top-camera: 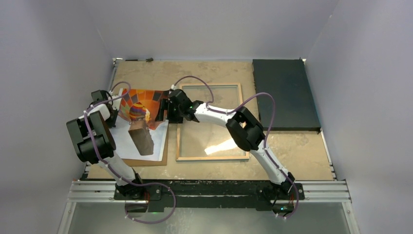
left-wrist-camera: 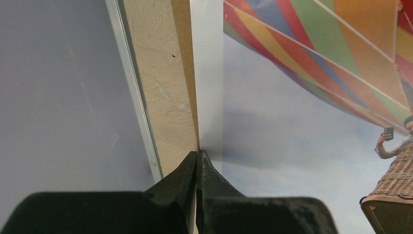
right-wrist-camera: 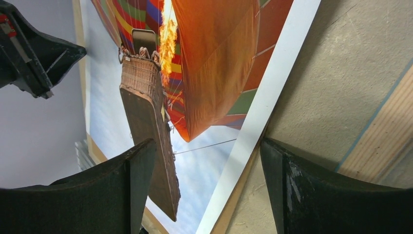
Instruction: Put the photo into the frame
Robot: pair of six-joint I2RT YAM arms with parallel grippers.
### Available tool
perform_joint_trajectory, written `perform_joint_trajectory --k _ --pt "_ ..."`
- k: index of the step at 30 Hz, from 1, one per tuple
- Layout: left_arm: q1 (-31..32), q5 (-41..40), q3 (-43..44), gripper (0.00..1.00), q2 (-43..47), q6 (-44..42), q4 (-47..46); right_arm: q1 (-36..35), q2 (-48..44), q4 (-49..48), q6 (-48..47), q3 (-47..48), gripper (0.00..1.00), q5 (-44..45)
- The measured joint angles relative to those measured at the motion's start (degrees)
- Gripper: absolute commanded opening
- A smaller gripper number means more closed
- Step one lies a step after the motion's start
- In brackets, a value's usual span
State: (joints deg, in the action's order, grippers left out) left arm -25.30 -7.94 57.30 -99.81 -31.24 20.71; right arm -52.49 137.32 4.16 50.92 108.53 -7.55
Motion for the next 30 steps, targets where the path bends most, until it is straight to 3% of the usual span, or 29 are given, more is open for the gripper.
perform_joint_trajectory --k 11,30 --pt "0.98 -1.53 -1.70 0.00 0.61 -1.44 -2.05 0.44 -2.73 -6.27 0.39 -6.40 0.81 -1.01" --pt "1.09 -1.70 -2.03 0.00 0.74 -2.49 -2.43 0.44 -2.97 -11.41 -1.92 -7.87 0.79 -1.05"
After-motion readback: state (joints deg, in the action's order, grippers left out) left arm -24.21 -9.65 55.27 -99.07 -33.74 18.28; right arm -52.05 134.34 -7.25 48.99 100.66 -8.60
